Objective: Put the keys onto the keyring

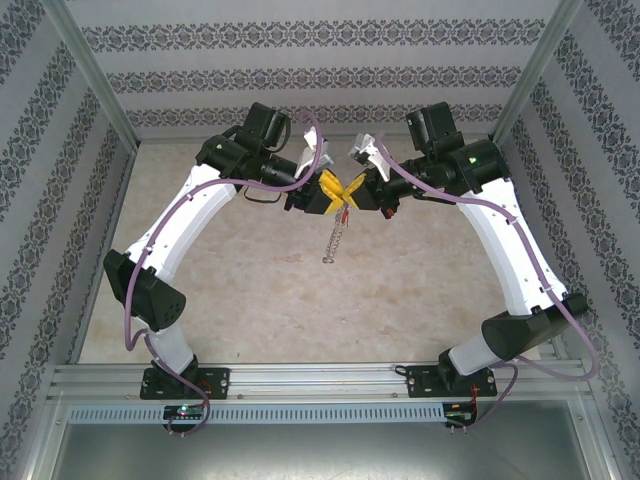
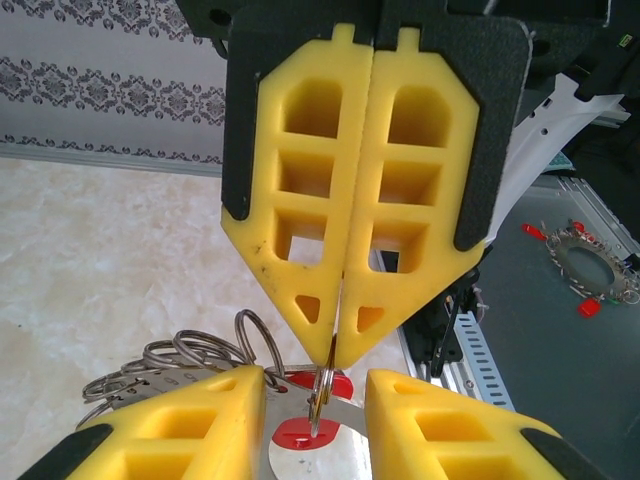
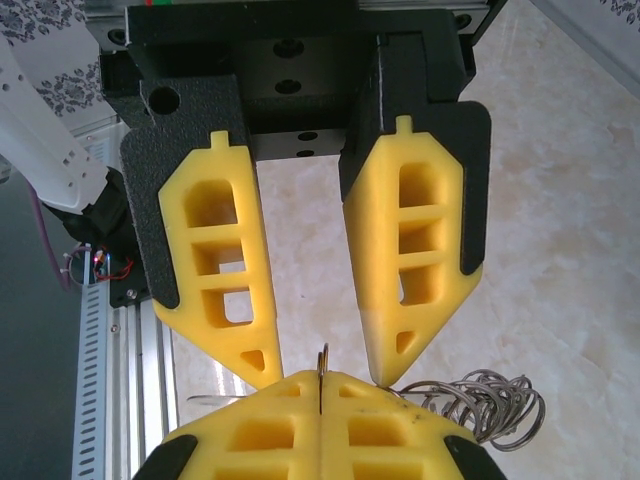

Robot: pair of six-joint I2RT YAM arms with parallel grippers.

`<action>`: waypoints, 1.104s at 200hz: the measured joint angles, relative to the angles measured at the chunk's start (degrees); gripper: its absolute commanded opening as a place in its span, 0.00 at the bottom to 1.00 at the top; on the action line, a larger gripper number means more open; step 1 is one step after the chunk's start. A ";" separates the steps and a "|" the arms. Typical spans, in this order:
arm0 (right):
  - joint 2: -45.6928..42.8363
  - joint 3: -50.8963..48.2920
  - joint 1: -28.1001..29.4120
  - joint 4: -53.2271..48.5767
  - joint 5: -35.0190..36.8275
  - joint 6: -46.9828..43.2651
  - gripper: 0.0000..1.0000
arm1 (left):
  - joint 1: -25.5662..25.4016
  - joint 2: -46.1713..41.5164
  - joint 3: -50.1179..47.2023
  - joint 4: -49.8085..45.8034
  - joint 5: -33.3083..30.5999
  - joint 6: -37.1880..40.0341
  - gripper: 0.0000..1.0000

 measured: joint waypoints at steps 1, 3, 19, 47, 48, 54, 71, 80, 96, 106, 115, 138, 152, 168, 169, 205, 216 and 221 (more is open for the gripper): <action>0.00 0.00 0.00 0.02 0.00 0.00 0.00 | 0.00 0.00 0.00 0.00 0.00 0.00 0.32; 0.00 0.00 0.00 0.00 0.00 0.00 0.00 | 0.00 0.00 0.02 0.00 0.00 0.00 0.32; 0.00 0.00 0.00 0.00 0.00 0.00 0.00 | 0.00 0.00 0.13 0.00 0.00 0.00 0.30; 0.09 0.00 0.26 -0.09 0.04 -0.02 0.00 | 0.00 0.00 0.26 0.04 0.09 -0.09 0.19; 0.09 0.00 0.26 -0.09 0.04 -0.02 0.00 | 0.00 0.00 0.26 0.02 0.09 -0.17 0.18; 0.09 0.00 0.33 -0.04 0.09 -0.02 0.00 | 0.00 0.00 0.28 -0.02 0.15 -0.13 0.16; 0.20 0.00 0.24 0.07 0.13 -0.02 0.00 | -0.02 0.00 0.35 -0.09 0.33 -0.17 0.11; 0.20 0.00 0.22 0.09 0.13 -0.02 0.00 | 0.00 0.00 0.35 -0.13 0.37 -0.20 0.10; 0.20 0.00 0.22 0.07 0.31 -0.02 0.00 | 0.00 0.00 0.35 -0.33 0.44 -0.22 0.04; 0.20 0.00 0.24 0.07 0.37 -0.02 0.00 | 0.02 0.00 0.35 -0.35 0.46 -0.09 0.01; 0.20 0.00 0.24 0.07 0.44 0.00 0.00 | 0.02 0.00 0.35 -0.39 0.48 -0.09 0.00; 0.20 0.00 0.24 0.15 0.50 0.17 0.10 | 0.02 0.00 0.35 -0.39 0.50 0.02 0.00; 0.13 -0.15 0.20 0.76 0.55 1.31 0.35 | 0.02 0.00 0.33 -0.02 0.50 -0.37 0.00; -0.87 -2.12 -0.98 4.37 1.42 3.50 0.45 | 0.02 -0.55 -0.76 1.62 1.09 -1.49 0.00; -0.96 -2.27 -1.07 4.52 1.40 3.80 0.45 | 0.02 -0.66 -0.92 2.01 1.05 -1.68 0.00; -8.83 -14.38 -6.08 18.67 -0.20 14.88 0.50 | 0.00 -1.92 -5.20 9.88 0.28 -5.35 0.00; -12.39 -19.26 -7.65 23.93 -0.17 18.64 0.50 | 0.00 -2.01 -5.95 11.52 0.00 -6.25 0.00; -13.97 -21.42 -8.22 26.18 -0.15 20.31 0.50 | 0.00 -2.01 -6.14 12.22 -0.11 -6.67 0.00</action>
